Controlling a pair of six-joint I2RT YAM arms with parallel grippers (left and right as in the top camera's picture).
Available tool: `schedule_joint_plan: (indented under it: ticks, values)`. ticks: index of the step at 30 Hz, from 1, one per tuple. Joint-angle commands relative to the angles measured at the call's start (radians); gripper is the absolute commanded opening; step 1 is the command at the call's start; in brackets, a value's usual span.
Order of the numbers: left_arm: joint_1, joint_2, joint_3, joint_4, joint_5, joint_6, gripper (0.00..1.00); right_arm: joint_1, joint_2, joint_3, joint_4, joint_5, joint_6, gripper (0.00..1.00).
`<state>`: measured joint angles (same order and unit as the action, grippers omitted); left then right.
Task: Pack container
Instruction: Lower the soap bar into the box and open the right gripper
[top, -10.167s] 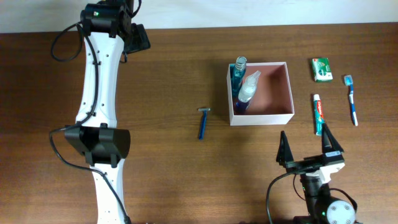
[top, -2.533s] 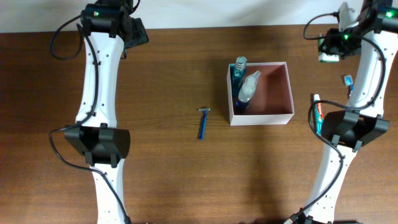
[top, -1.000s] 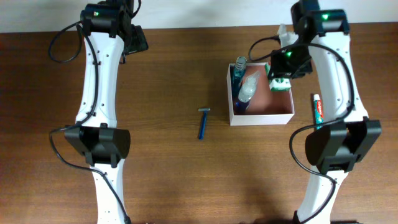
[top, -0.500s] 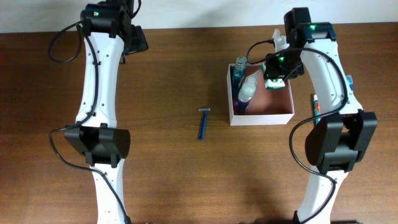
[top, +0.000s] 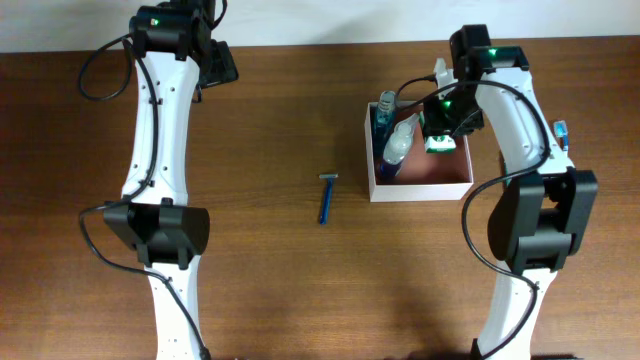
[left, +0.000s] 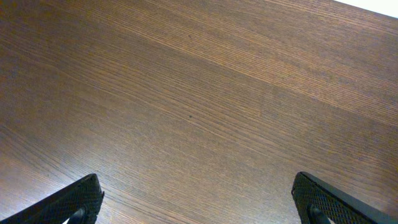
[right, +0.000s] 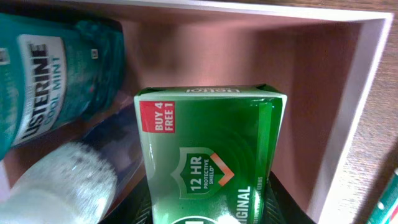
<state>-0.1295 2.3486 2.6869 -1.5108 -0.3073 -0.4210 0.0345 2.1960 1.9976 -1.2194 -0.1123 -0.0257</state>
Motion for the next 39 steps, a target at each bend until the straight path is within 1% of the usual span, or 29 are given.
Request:
schedule_joint_plan:
  ticks: [1,6,9,16,17,19,22,25,31,34,39]
  values:
    - [0.002,0.000,-0.005,-0.002,-0.011,-0.012,0.99,0.010,0.026,-0.008,0.017,0.013,0.008,0.32]
    - [0.002,0.000,-0.005,-0.013,-0.011,-0.012,0.99,0.010,0.045,-0.008,0.051,0.024,0.005,0.33]
    - [0.002,0.000,-0.005,-0.025,-0.011,-0.012,0.99,0.010,0.052,-0.009,0.066,0.045,0.005,0.40]
    - [0.002,0.000,-0.005,-0.031,-0.011,-0.012,0.99,0.010,0.056,-0.010,0.075,0.065,0.005,0.41]
    - [0.002,0.000,-0.005,-0.031,-0.011,-0.012,0.99,0.010,0.056,-0.010,0.075,0.065,0.005,0.42]
    - [0.002,0.000,-0.005,-0.031,-0.011,-0.012,0.99,0.010,0.056,-0.010,0.076,0.065,0.005,0.49]
    - [0.002,0.000,-0.005,-0.032,-0.011,-0.012,0.99,0.010,0.056,-0.010,0.075,0.065,0.005,0.50]
    - [0.002,0.000,-0.005,-0.032,-0.011,-0.012,0.99,0.010,0.056,-0.010,0.075,0.065,0.005,0.54]
    - [0.002,0.000,-0.005,-0.036,-0.011,-0.012,0.99,0.010,0.055,-0.006,0.075,0.065,0.005,0.57]
    - [0.002,0.000,-0.005,-0.039,-0.011,-0.012,0.99,0.007,0.050,0.030,0.057,0.066,0.005,0.58]
    - [0.002,0.000,-0.005,-0.039,-0.011,-0.012,0.99,-0.016,0.035,0.186,-0.032,0.073,0.005,0.64]
